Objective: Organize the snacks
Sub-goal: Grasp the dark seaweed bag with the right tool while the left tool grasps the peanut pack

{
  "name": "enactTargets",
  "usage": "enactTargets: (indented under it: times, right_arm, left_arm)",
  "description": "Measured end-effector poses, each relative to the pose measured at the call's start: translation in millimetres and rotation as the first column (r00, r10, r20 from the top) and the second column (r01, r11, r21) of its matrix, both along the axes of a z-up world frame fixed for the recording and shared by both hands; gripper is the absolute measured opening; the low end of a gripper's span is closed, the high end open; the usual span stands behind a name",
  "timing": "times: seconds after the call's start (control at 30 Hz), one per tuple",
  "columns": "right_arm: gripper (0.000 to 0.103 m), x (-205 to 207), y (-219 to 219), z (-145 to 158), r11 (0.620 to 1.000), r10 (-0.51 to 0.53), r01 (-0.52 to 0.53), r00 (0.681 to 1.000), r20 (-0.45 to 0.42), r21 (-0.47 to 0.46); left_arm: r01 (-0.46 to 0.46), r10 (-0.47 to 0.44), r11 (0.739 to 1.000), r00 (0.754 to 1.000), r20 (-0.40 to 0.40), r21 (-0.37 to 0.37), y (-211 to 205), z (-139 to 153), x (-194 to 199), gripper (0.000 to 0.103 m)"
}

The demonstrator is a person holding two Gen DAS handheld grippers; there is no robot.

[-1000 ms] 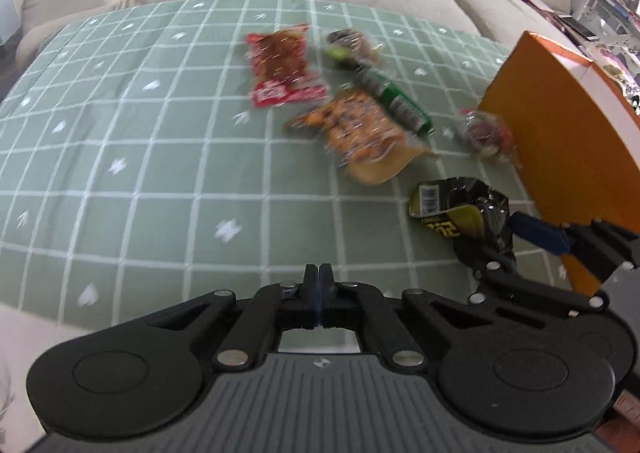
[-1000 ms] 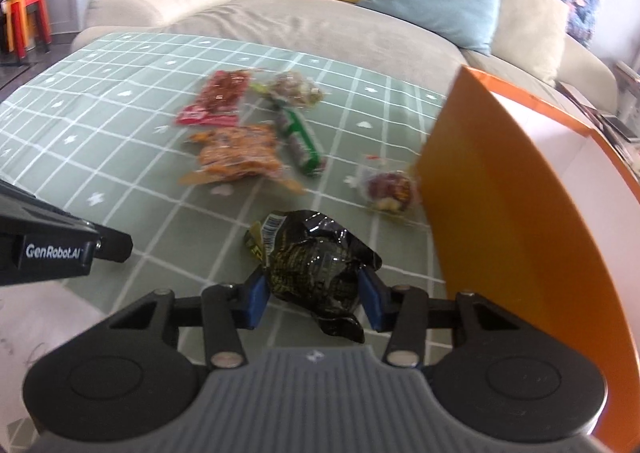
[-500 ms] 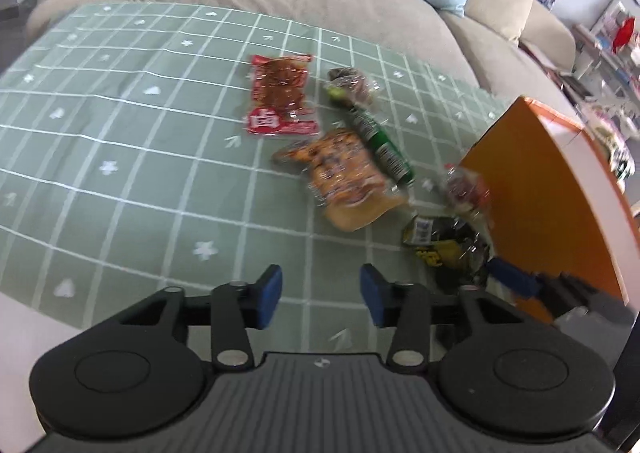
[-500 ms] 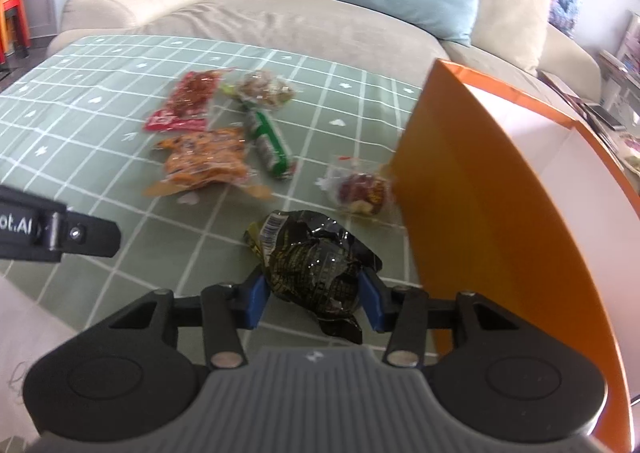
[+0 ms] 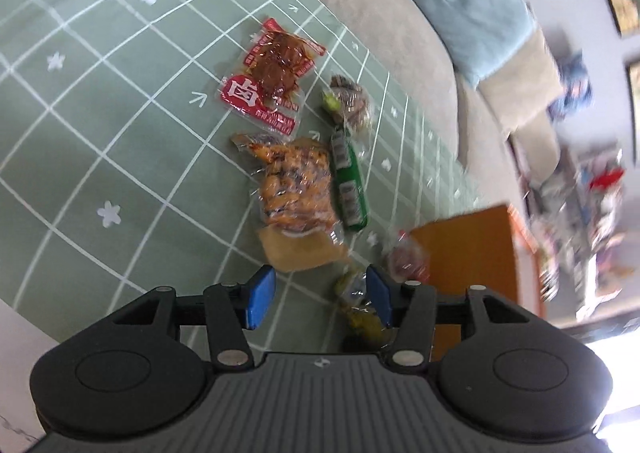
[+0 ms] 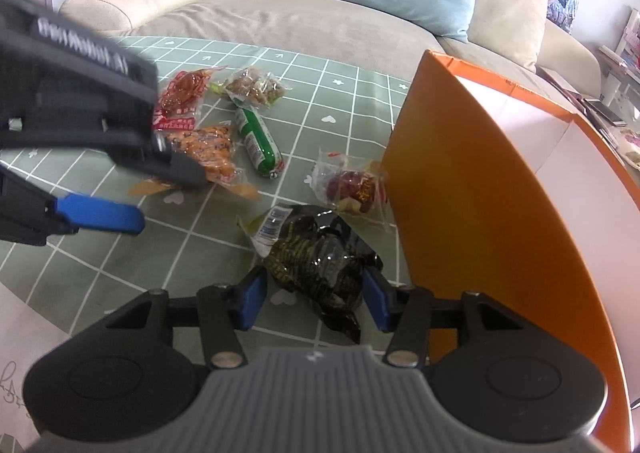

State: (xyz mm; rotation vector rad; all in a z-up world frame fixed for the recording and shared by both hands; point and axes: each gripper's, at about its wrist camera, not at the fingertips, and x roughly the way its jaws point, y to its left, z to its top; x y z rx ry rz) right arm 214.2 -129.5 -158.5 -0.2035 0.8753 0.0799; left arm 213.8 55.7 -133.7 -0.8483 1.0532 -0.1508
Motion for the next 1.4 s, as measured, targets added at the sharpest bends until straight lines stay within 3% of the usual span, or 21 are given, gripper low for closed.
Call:
enactTargets:
  times: [0.2, 0.3, 0.37, 0.47, 0.67, 0.83, 0.9, 1.0, 1.13, 1.3, 1.4]
  right_arm:
    - [0.05, 5, -7, -5, 0.999, -0.032, 0.033, 0.999, -0.03, 0.034]
    - [0.05, 6, -5, -5, 0.999, -0.026, 0.028, 0.999, -0.033, 0.031]
    - [0.05, 5, -4, -6, 0.999, -0.019, 0.021, 0.999, -0.035, 0.031]
    - [0.05, 5, -4, -6, 0.999, -0.014, 0.015, 0.999, -0.037, 0.031]
    - [0.05, 5, -3, -6, 1.0, -0.011, 0.012, 0.999, -0.037, 0.025]
    - [0.048, 1, -1, -4, 1.0, -0.001, 0.002, 0.999, -0.042, 0.025]
    - [0.041, 0, -1, -4, 1.0, 0.0, 0.001, 0.999, -0.044, 0.026]
    - [0.039, -4, -2, -1, 0.999, 0.004, -0.002, 0.999, -0.051, 0.038]
    - [0.036, -11, -2, 2, 0.998, 0.022, -0.018, 0.998, -0.065, 0.058]
    - [0.036, -25, 4, 4, 0.996, 0.047, -0.04, 0.995, -0.09, 0.079]
    - [0.036, -34, 11, 6, 0.994, 0.085, -0.079, 0.992, -0.094, 0.07]
  left_arm:
    - [-0.113, 0.109, 0.992, 0.992, -0.064, -0.048, 12, -11, 6, 0.06]
    - [-0.123, 0.12, 0.992, 0.991, -0.06, -0.041, 12, -13, 13, 0.04]
    - [-0.114, 0.112, 0.993, 0.992, -0.059, -0.03, 11, -13, 16, 0.017]
    - [-0.11, 0.109, 0.994, 0.993, -0.042, -0.008, 12, -11, 15, 0.008]
    - [-0.053, 0.058, 0.995, 0.997, -0.051, 0.079, 23, -5, 5, 0.004]
    - [0.081, -0.068, 0.984, 0.994, -0.085, 0.159, 35, 6, -9, 0.004]
    - [0.149, -0.133, 0.971, 0.987, -0.095, 0.185, 37, 10, -14, 0.004]
    - [0.278, -0.259, 0.927, 0.96, -0.107, 0.252, 39, 18, -25, 0.004]
    - [0.398, -0.355, 0.864, 0.916, -0.187, 0.308, 45, 21, -37, 0.005]
    - [0.463, -0.408, 0.749, 0.886, -0.222, 0.473, 41, 31, -48, 0.014]
    - [0.466, -0.444, 0.671, 0.876, -0.19, 0.578, 30, 39, -55, 0.023]
